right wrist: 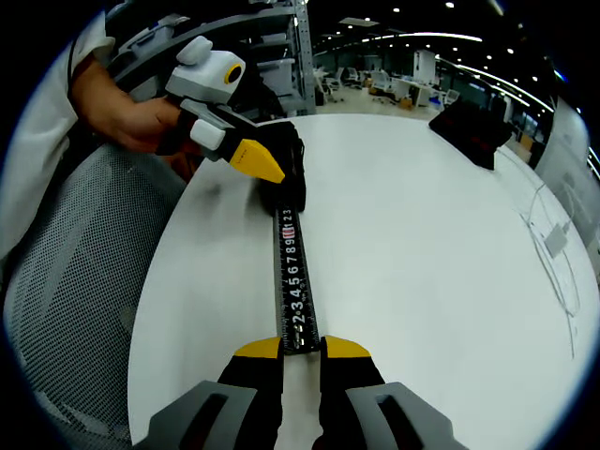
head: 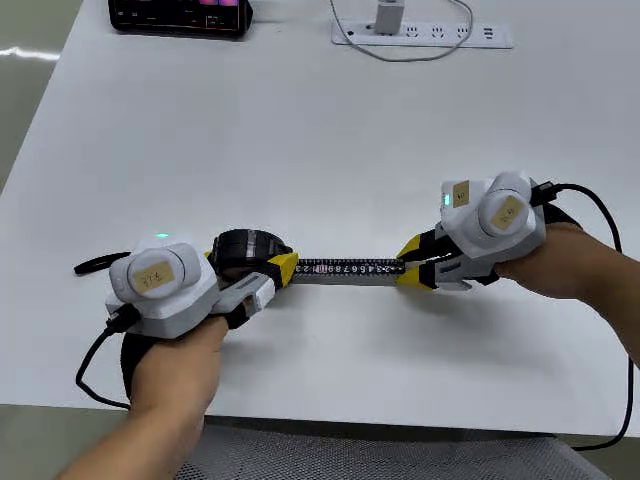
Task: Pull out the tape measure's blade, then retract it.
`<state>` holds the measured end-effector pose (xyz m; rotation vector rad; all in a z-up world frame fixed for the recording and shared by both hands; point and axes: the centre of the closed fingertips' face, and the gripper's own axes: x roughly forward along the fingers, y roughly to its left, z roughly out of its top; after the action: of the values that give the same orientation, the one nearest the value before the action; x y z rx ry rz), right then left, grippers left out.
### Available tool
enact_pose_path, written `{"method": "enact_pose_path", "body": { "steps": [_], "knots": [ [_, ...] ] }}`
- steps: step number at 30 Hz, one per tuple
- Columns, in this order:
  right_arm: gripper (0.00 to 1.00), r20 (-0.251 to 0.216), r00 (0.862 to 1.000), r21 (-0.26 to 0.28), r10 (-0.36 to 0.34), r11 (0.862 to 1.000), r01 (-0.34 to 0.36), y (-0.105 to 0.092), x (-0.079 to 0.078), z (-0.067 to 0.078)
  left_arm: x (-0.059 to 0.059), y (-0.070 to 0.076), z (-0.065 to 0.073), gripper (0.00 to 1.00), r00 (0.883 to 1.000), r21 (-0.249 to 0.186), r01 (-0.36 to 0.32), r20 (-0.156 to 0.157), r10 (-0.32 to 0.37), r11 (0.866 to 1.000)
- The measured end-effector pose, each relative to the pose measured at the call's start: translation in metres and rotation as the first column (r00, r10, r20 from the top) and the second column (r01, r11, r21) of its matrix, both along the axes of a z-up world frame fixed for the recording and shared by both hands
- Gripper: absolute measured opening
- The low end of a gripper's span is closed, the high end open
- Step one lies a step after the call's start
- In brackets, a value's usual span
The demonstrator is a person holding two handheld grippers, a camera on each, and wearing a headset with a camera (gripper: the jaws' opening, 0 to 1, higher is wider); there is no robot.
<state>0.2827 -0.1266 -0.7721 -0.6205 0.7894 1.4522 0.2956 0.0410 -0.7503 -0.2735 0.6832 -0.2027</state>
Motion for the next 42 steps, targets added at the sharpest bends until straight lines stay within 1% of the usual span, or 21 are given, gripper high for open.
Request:
{"method": "enact_pose_path", "body": {
  "steps": [25,38,42],
  "knots": [
    [0.11,-0.011,1.000,0.020,0.014,1.000,-0.014,0.022,0.004,-0.003,0.001,0.002,0.000,0.57,1.000,-0.017,-0.008,-0.004,0.008,1.000],
    [0.11,-0.021,0.999,0.039,0.024,0.999,-0.023,0.040,0.006,-0.004,0.001,0.003,0.001,0.57,1.000,-0.025,-0.012,-0.005,0.011,1.000],
    [0.11,-0.025,0.999,0.047,0.027,0.999,-0.026,0.046,0.004,-0.005,0.001,0.003,0.000,0.57,1.000,-0.024,-0.011,-0.005,0.010,1.000]
  ]
}}
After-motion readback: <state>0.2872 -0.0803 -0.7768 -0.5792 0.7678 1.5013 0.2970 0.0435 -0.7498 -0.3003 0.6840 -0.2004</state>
